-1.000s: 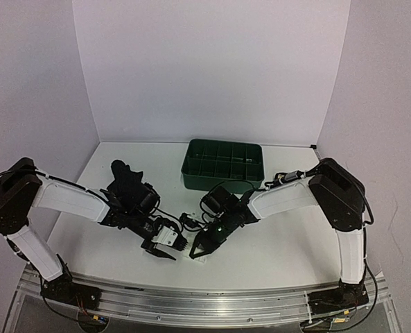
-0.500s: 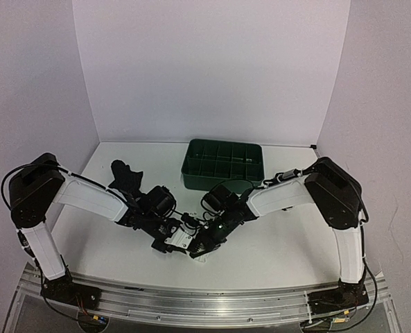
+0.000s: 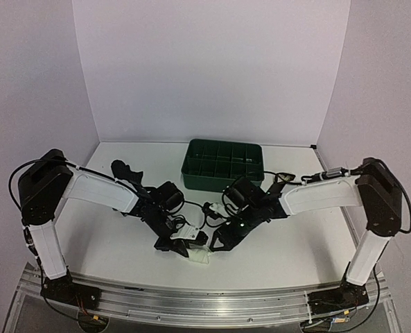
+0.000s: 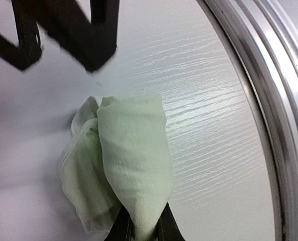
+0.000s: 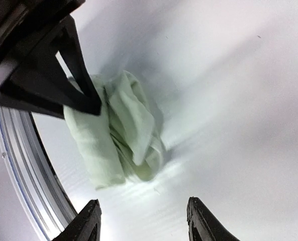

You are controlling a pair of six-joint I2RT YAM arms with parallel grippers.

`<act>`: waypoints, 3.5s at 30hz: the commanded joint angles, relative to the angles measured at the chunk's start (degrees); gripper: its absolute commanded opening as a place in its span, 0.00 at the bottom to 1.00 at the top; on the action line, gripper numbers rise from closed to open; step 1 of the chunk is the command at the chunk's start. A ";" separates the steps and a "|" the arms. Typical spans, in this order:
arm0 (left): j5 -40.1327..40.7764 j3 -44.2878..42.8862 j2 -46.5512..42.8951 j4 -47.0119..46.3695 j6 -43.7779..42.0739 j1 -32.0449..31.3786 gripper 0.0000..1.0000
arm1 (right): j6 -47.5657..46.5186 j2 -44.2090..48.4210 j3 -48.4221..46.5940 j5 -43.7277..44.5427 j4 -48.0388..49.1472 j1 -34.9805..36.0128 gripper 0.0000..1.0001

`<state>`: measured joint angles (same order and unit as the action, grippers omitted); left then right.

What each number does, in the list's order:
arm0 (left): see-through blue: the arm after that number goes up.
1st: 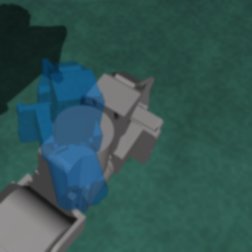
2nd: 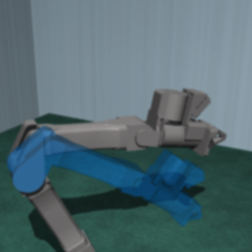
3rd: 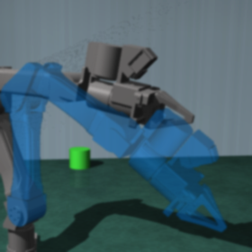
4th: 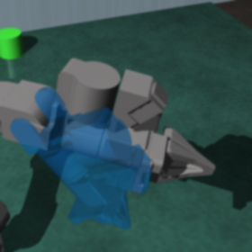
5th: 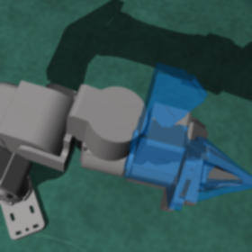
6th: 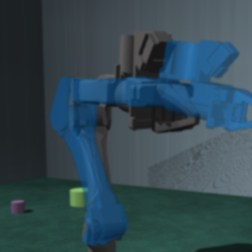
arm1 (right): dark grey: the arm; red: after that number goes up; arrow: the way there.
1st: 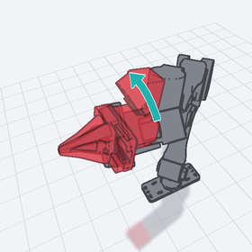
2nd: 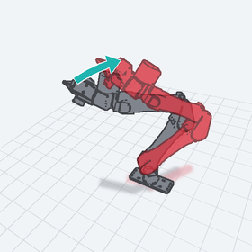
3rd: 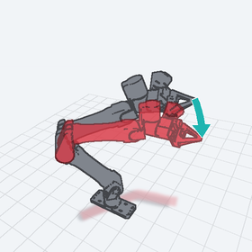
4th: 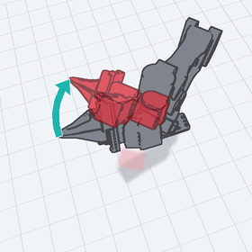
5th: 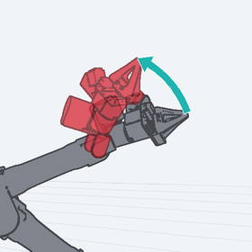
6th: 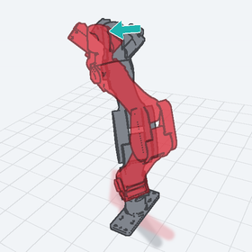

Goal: Roll the underwear
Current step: Roll the underwear to the center of the board, then pick up the underwear from the center of the board, then place the underwear in the storage box.

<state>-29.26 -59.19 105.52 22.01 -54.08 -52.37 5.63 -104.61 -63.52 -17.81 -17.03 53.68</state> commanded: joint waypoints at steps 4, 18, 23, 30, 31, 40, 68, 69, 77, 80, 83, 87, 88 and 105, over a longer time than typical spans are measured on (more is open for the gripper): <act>-7.74 -2.99 5.47 13.80 8.78 2.59 0.00 | -10.11 15.54 12.50 8.61 6.37 2.66 0.55; -17.44 -13.21 17.81 25.43 18.22 7.87 0.00 | -33.11 1.17 3.39 28.14 18.72 16.73 0.56; -19.16 -15.42 20.91 28.50 17.95 8.27 0.00 | -32.94 -5.67 -0.19 26.80 18.91 16.31 0.57; -20.25 -16.58 23.36 30.30 16.88 8.36 0.00 | -28.92 -11.62 -2.72 26.77 18.25 14.36 0.51; -20.37 -16.68 23.34 30.33 16.82 8.35 0.00 | -28.37 -12.17 -2.81 27.13 17.83 14.29 0.47; -21.04 -18.84 20.24 32.10 14.20 10.20 0.34 | -20.88 -12.13 -2.39 26.55 10.54 13.39 0.00; -10.83 -4.07 -7.74 10.60 10.89 16.41 0.59 | 21.05 -4.27 -5.41 11.86 1.04 -1.62 0.00; -10.62 -4.07 -7.77 10.68 10.95 16.42 0.59 | 21.33 -3.74 -5.65 11.91 1.02 -1.99 0.00; -9.77 -4.18 -8.32 10.77 11.65 16.52 0.59 | 22.97 4.07 -8.30 22.29 -0.06 -5.73 0.00; -9.66 -4.08 -8.69 10.70 11.90 16.57 0.59 | 21.66 6.93 -11.44 30.45 -1.66 -8.27 0.00; -9.49 -3.88 -9.17 10.60 12.12 16.62 0.58 | 18.66 7.24 -15.83 41.04 -4.12 -10.65 0.00; -8.92 -3.52 -9.71 10.48 12.25 16.71 0.58 | 14.72 2.76 -23.43 50.09 -6.33 -14.98 0.00; -8.72 -3.50 -9.80 10.40 12.27 16.77 0.58 | 13.72 0.75 -25.61 51.28 -6.73 -16.00 0.00; -7.65 -0.43 -11.24 9.38 11.66 18.88 0.58 | 10.93 -22.15 -43.64 55.82 -15.22 -20.49 0.00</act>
<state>-37.23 -60.30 96.18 32.82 -42.00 -34.14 14.33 -126.05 -105.36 38.39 -29.62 33.43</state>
